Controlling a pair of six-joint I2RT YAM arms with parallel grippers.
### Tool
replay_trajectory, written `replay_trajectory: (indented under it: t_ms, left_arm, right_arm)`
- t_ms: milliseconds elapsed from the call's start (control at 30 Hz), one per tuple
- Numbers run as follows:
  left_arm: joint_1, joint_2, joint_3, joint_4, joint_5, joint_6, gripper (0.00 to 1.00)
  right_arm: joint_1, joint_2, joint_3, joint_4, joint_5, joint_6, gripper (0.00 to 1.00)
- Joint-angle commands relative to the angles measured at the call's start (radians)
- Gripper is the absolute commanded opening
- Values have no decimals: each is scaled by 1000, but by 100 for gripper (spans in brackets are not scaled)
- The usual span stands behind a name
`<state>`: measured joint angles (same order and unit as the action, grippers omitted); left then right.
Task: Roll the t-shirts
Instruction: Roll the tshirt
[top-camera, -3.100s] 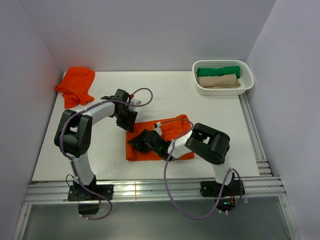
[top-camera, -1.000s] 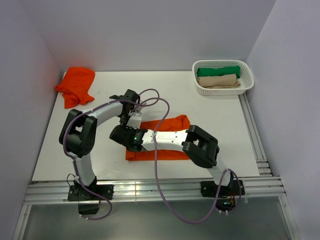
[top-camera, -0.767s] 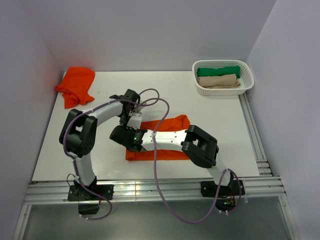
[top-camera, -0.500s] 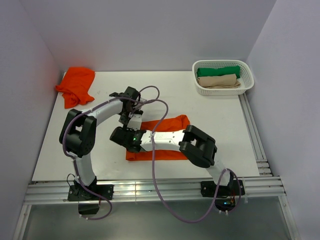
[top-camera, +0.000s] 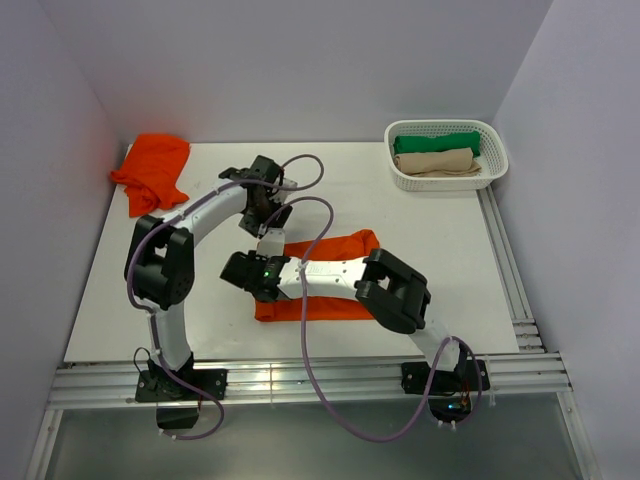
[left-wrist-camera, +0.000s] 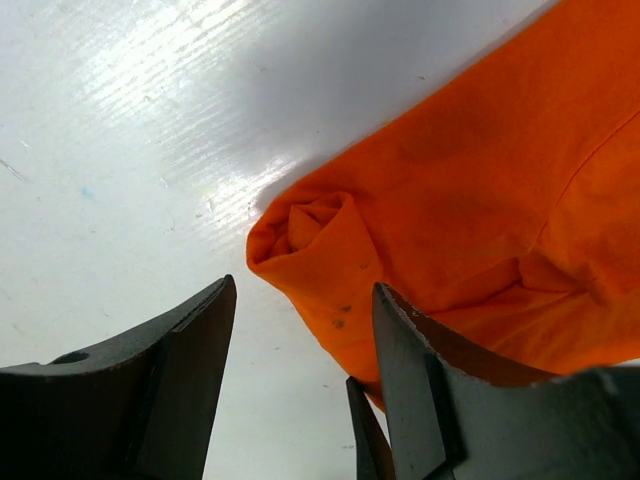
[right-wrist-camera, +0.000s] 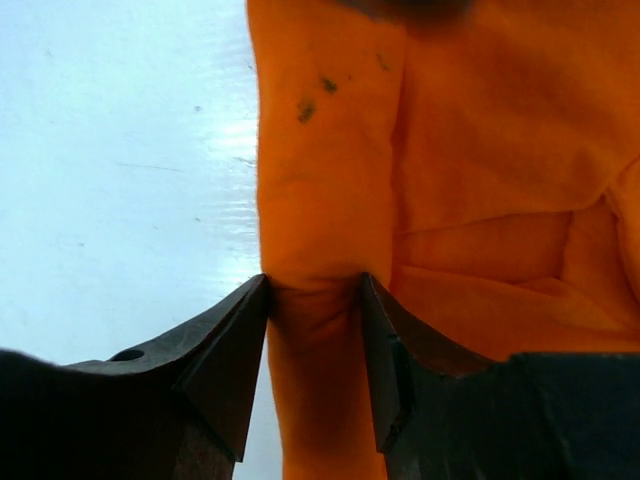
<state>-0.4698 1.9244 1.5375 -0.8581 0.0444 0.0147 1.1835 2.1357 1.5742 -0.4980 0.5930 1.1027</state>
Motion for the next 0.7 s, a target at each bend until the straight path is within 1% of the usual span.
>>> replay_trajectory:
  t_ms: [0, 100, 233, 367, 533, 600, 633, 667]
  left_arm:
    - [28, -7, 85, -36, 41, 2, 63]
    - [57, 4, 116, -53, 71, 5, 63]
    - [100, 16, 153, -87, 115, 11, 63]
    - [140, 24, 176, -99, 129, 21, 63]
    - [181, 36, 187, -110, 163, 31, 63]
    - [201, 35, 182, -111, 184, 34, 63]
    - [206, 32, 168, -110, 186, 40, 63]
    - [210, 21, 158, -104, 189, 42, 63]
  right_arm:
    - [-5, 36, 35, -128, -1, 14, 50]
    - [-5, 49, 56, -157, -9, -7, 53]
    - [-4, 61, 73, -180, -10, -17, 53]
    - [-4, 66, 76, -188, -10, -18, 53]
    - [-5, 50, 43, -148, -25, -24, 44]
    - [-7, 32, 21, -102, -42, -26, 40]
    - [-10, 9, -12, -77, -48, -29, 39]
    - [-12, -5, -35, -16, -71, -29, 38]
